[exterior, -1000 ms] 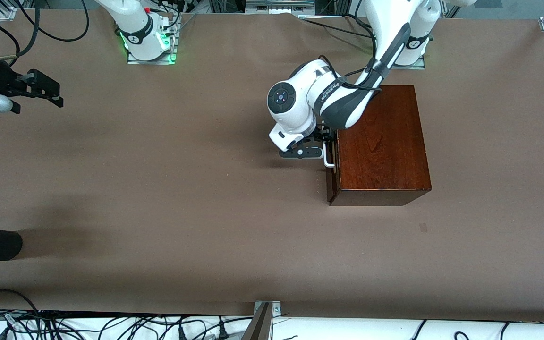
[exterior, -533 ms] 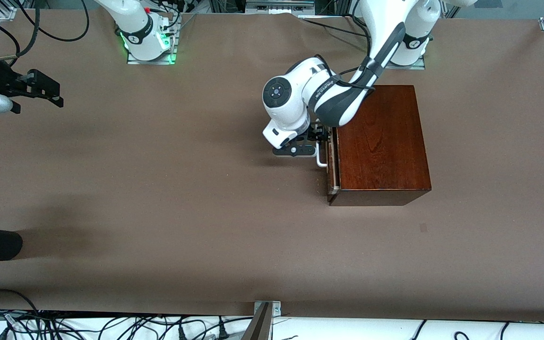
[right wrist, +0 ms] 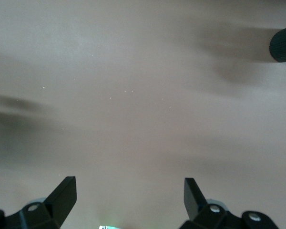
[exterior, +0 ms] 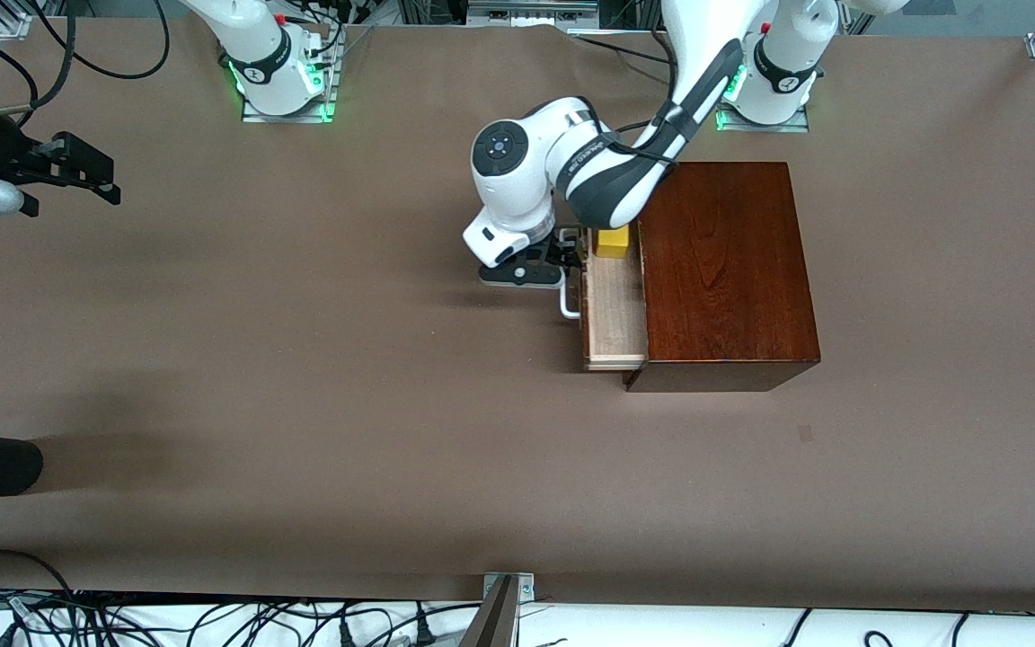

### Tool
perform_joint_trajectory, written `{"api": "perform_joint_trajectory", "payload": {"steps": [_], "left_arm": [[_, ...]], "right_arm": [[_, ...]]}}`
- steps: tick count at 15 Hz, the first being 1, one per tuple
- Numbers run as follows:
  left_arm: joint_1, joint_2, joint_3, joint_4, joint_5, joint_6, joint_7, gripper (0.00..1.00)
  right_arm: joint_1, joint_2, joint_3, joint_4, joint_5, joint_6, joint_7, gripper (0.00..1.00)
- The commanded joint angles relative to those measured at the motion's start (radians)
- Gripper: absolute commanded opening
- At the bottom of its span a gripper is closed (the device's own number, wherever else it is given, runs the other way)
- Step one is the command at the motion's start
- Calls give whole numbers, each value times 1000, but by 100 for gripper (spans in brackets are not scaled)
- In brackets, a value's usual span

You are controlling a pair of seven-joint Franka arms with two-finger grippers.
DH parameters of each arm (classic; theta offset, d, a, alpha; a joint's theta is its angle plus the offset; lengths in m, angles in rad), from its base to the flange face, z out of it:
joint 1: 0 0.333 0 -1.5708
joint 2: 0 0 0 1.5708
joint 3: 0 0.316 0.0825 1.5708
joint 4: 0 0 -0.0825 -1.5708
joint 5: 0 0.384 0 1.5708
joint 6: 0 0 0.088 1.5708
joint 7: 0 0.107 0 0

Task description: Open drawer, take yellow block, close drawer

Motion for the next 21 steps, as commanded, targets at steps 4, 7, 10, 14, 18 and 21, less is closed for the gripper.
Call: {"api": "perform_joint_trajectory", "payload": {"steps": [4, 7, 10, 14, 18, 21], "left_arm": [[-25, 43, -1, 91, -33, 5, -9, 100], [-25, 41, -1, 113, -35, 4, -8, 100], [-17, 25, 0, 115, -30, -2, -2, 100], [38, -89, -3, 115, -32, -112, 11, 100], [148, -198, -3, 116, -32, -302, 160, 100], [268, -267, 0, 116, -32, -398, 346, 100]], "right_arm": [[-1, 0, 4, 12, -13, 2, 10, 100], [-3, 2, 4, 12, -16, 4, 12, 100], [-3, 8, 2, 12, -21, 4, 12, 100], [-4, 9, 0, 12, -70, 10, 13, 100], [-1, 43, 5, 15, -59, 60, 4, 100], [2, 43, 39, 15, -36, 50, -4, 100]]}}
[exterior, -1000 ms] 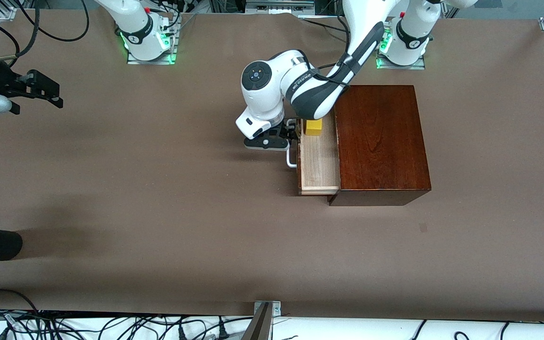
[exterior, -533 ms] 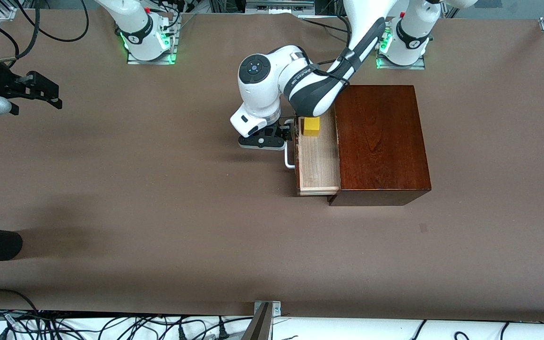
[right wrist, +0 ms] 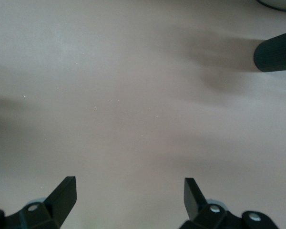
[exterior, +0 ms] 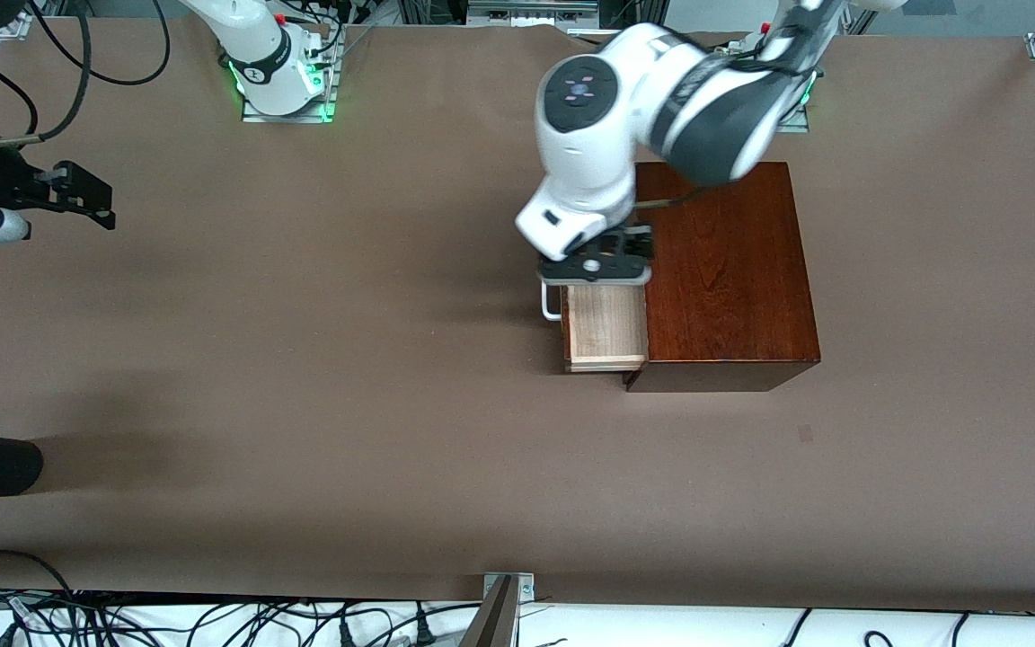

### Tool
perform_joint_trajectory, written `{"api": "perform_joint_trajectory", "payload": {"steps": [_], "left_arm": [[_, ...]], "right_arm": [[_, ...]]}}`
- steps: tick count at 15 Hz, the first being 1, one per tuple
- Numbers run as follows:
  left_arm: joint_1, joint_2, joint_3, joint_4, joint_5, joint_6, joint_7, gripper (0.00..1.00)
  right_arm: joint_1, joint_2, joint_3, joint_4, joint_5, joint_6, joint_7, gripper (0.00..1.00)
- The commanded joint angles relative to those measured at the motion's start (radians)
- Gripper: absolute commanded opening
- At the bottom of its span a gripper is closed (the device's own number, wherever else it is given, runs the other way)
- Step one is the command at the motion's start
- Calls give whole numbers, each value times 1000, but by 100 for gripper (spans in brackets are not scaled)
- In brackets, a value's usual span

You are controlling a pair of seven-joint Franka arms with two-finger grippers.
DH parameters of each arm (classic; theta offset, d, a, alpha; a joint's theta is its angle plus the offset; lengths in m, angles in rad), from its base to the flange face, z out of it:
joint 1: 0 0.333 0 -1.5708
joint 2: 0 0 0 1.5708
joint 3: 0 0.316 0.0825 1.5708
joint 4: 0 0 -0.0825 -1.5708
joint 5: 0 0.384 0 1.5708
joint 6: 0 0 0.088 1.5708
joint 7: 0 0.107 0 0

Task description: Open drawer, take yellow block, close drawer

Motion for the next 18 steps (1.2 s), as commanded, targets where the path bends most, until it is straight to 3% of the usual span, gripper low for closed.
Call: {"api": "perform_joint_trajectory", "payload": {"steps": [1, 4, 6, 11, 14, 16, 18], "left_arm": [[121, -74, -8, -22, -17, -76, 168, 100], [264, -144, -5, -15, -49, -104, 326, 100], [376, -190, 12, -16, -145, -110, 443, 100], [399, -304, 179, -111, -157, -84, 692, 100], [433, -425, 190, -256, -149, -9, 678, 100], [465, -471, 191, -349, -150, -1, 677, 100], [470, -473, 200, -351, -150, -31, 678, 100]], "right_arm": [[9, 0, 63, 12, 17, -15, -4, 100], [58, 5, 132, 12, 17, -43, -1, 100], [99, 5, 166, 15, 18, -35, -1, 100], [190, 19, 315, 17, 18, -18, -114, 100], [280, 135, 384, 107, 20, 8, -119, 100], [371, 239, 393, 217, 12, 9, -128, 100], [435, 319, 392, 281, 5, 12, -189, 100]]}}
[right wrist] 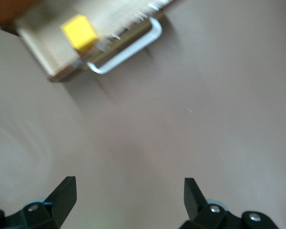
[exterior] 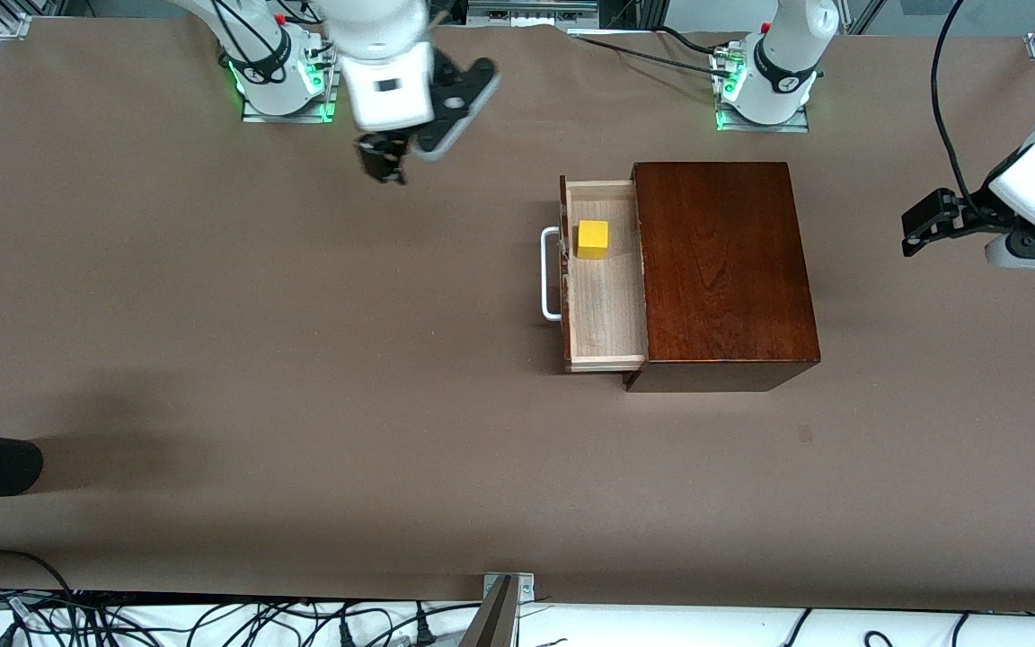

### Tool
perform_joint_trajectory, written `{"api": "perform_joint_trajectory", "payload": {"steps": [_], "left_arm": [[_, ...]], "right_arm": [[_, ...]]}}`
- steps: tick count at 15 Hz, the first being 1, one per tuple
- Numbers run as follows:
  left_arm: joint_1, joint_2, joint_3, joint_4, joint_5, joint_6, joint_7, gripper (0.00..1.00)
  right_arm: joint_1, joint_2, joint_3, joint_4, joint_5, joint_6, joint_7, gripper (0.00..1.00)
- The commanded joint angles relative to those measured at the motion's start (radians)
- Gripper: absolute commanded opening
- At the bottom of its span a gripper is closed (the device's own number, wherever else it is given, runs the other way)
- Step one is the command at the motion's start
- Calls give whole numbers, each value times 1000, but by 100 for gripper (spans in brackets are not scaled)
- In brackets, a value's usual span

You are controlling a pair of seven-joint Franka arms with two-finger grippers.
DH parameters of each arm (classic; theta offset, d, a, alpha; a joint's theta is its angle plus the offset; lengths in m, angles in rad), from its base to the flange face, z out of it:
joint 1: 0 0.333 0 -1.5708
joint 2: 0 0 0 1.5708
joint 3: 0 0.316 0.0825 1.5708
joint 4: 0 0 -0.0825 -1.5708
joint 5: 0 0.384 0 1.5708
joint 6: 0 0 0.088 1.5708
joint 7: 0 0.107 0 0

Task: Open drawer, take yellow block, close drawer
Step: 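Lower the right gripper into the drawer over the yellow cube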

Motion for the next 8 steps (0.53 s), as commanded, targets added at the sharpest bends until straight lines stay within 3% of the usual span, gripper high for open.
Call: {"api": "perform_joint_trajectory", "payload": {"steps": [1, 3, 8], "left_arm": [[11, -44, 1, -56, -8, 10, 7, 100], [11, -38, -5, -41, -17, 10, 10, 100], [8, -39, -10, -39, -22, 11, 8, 100]], "right_arm": [[65, 149, -2, 140, -10, 3, -132, 100], [121, 192, -3, 143, -61, 78, -238, 100], [220, 339, -3, 220, -173, 173, -247, 100]]}}
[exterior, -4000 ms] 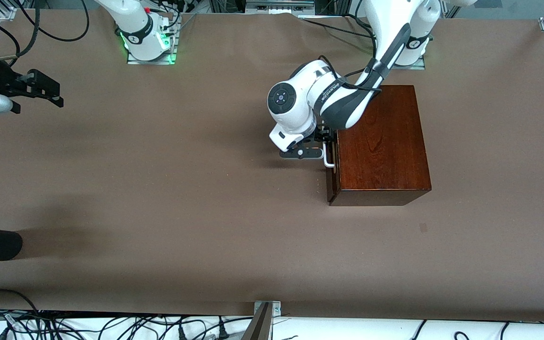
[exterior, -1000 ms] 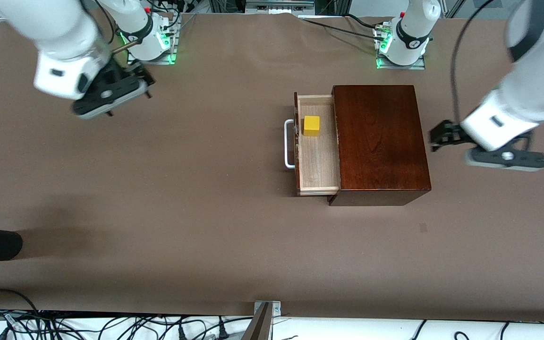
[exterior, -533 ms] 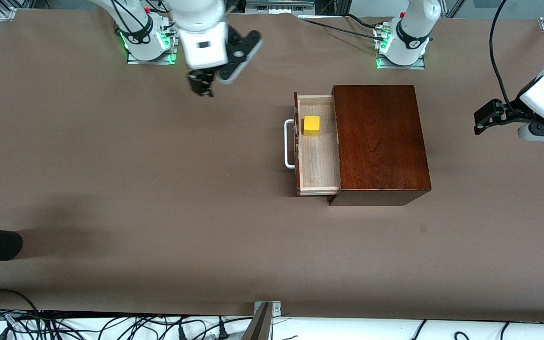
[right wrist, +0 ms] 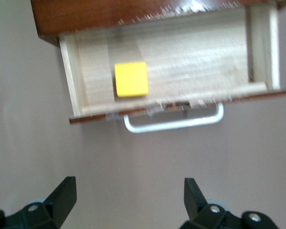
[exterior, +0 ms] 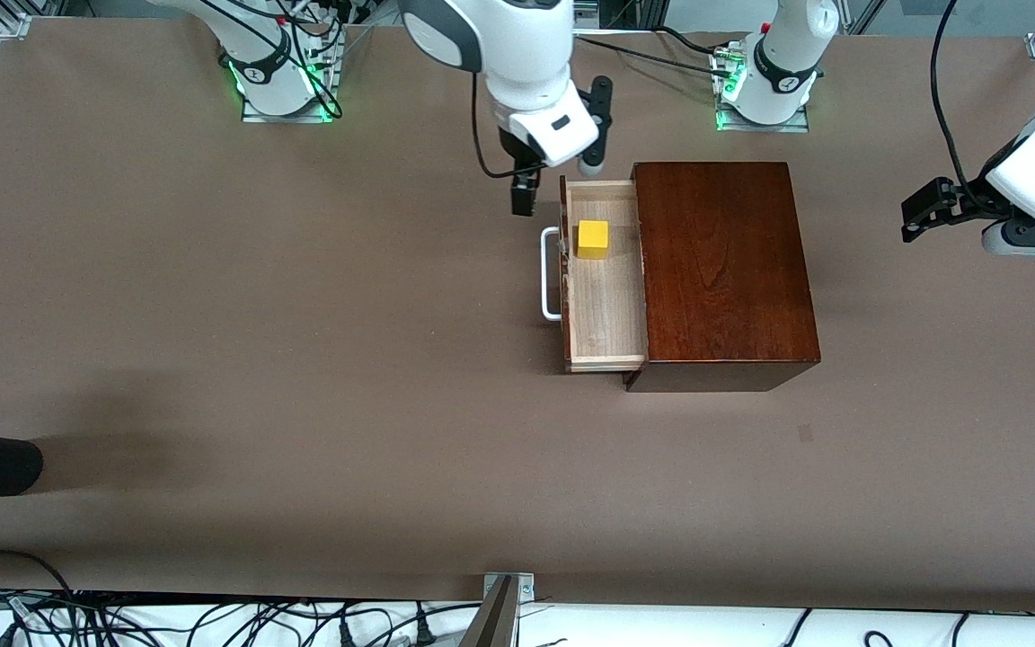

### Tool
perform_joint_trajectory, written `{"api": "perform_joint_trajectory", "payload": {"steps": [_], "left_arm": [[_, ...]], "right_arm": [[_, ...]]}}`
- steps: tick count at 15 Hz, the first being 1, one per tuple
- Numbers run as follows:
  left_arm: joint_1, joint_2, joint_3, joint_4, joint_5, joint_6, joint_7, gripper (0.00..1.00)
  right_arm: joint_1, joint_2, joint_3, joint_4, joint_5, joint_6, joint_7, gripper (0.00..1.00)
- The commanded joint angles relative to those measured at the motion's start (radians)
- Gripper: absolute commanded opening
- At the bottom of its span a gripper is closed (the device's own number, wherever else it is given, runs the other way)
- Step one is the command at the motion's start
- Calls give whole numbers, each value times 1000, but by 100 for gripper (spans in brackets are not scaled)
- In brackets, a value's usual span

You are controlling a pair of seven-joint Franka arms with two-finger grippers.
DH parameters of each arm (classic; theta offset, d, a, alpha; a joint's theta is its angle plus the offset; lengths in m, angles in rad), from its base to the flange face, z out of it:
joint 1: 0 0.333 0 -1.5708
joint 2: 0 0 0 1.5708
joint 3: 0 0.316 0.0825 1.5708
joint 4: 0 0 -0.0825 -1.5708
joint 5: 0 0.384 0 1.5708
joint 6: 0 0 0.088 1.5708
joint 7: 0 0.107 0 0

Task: Open drawer, take yellow block, close drawer
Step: 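Lower the right gripper into the drawer over the yellow cube, then close the right gripper on the yellow cube and lift it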

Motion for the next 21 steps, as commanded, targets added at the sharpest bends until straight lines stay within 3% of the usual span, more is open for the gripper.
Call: {"api": "perform_joint_trajectory", "payload": {"steps": [1, 4, 9, 21], "left_arm": [[2, -17, -3, -6, -21, 6, 9, 100], [2, -17, -5, -6, -21, 6, 9, 100], [-3, -17, -5, -5, -21, 5, 9, 100], [-4, -17, -5, -5, -21, 5, 12, 100]], "right_arm": [[64, 103, -3, 104, -62, 36, -25, 100], [101, 187, -6, 178, -66, 68, -22, 100], [132, 276, -9, 186, -104, 165, -14, 100], [136, 344, -14, 186, -153, 192, -11, 100]]}}
